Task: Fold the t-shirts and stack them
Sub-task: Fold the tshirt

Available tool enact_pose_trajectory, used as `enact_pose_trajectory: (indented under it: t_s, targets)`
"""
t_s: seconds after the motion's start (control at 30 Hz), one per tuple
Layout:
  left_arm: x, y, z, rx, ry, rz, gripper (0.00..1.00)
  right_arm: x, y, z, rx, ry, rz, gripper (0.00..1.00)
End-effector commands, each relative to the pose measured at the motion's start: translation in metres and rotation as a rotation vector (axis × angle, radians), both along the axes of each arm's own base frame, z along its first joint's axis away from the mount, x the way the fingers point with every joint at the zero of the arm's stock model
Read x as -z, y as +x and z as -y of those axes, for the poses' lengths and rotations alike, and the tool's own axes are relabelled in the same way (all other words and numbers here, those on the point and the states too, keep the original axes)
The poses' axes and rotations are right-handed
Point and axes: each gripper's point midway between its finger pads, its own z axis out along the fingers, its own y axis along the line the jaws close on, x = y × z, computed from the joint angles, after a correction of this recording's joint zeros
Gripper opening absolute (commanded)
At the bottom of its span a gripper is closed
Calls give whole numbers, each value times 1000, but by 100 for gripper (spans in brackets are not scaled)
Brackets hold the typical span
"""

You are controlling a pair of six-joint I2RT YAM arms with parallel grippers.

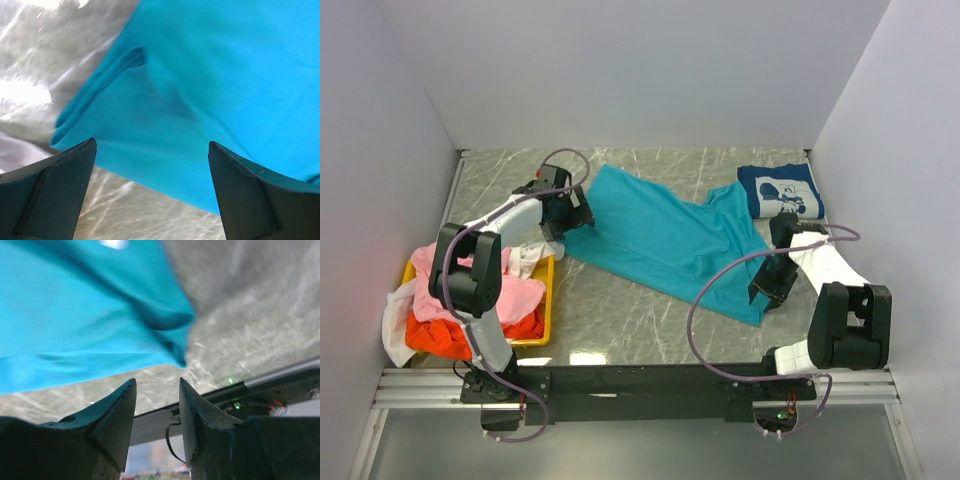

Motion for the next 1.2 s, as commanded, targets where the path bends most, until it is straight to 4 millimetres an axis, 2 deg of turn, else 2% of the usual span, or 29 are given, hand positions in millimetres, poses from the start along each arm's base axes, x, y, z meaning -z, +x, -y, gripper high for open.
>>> enact_pose_trajectory:
  t_s: [0.0,0.03,0.07,0.13,0.27,0.3,0.37,0.4,0.47,0.57,0.7,0.87,1.0,1.17]
  targets:
    - [-37,20,16,51,-6,104,99,-22,36,-3,-62,-32,116,47]
    - [-45,26,21,63,-20,123,100,-28,47,-13,-103,-25,155,47]
    - [-42,27,27,76,-27,118,99,-28,53,-20,-118,-10,164,47]
    - [-50,35,39,100,-67,139,99,-29,72,-37,-160,8,210,47]
    - [-48,41,64,147,-156,147,99,-17,97,-59,-187,72,241,45]
    - [-42,41,69,154,-170,135,99,-14,106,-63,-187,86,263,45]
    - [-37,41,79,173,-202,131,99,-2,109,-68,-185,107,247,44]
    - [-28,40,81,175,-204,112,99,2,116,-69,-186,111,262,44]
    - [-16,37,83,178,-199,87,99,14,115,-70,-187,114,234,43]
    - [-2,29,80,177,-177,58,99,29,104,-62,-167,75,162,43]
    - [17,15,66,156,-119,7,99,49,70,-53,-153,40,27,43]
    - [32,-6,48,123,-52,-39,99,53,39,-50,-123,33,-35,43]
    - [37,-23,44,117,-47,-62,99,51,14,-49,-105,38,-70,43]
    - [39,-40,39,109,-27,-78,99,50,-5,-46,-94,32,-96,43]
